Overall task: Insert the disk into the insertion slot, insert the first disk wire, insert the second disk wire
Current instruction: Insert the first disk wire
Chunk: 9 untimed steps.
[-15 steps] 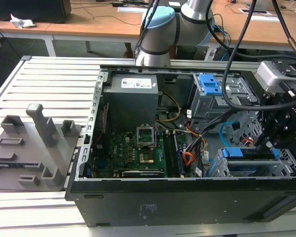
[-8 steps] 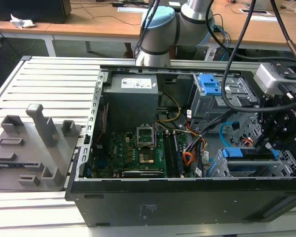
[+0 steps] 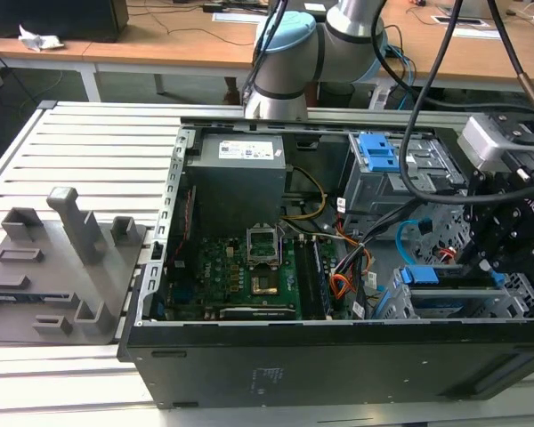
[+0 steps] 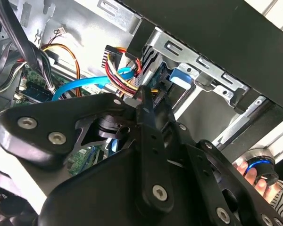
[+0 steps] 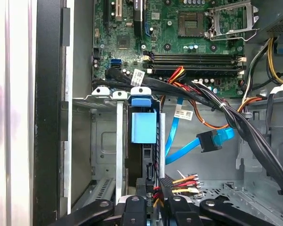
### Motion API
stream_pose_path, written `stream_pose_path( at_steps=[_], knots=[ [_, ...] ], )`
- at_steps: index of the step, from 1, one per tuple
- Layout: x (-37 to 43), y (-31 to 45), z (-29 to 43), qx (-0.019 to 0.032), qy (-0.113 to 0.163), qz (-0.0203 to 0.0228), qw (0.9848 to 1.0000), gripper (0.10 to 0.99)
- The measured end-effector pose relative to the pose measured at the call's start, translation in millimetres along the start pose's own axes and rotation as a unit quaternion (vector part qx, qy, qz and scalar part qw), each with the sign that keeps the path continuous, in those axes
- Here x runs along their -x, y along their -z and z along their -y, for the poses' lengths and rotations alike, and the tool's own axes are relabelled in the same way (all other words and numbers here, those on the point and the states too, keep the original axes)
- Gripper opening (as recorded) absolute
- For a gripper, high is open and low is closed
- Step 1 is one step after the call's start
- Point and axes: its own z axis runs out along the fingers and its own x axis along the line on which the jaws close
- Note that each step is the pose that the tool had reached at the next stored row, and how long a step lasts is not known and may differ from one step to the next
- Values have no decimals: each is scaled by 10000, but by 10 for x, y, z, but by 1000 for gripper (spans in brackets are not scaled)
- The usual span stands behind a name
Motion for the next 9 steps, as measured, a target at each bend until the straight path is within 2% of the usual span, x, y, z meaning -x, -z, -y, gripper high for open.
stream_pose_path(
  at_steps=[1,2,5,7,9],
  knots=[
    [0,30,-1,0,0,1,10000,247],
    [-2,125,-5,0,0,1,10000,247],
    [-5,300,-12,0,0,1,10000,247],
    [-6,364,-15,0,0,1,10000,247],
    [-6,370,-15,0,0,3,10000,247]
  ],
)
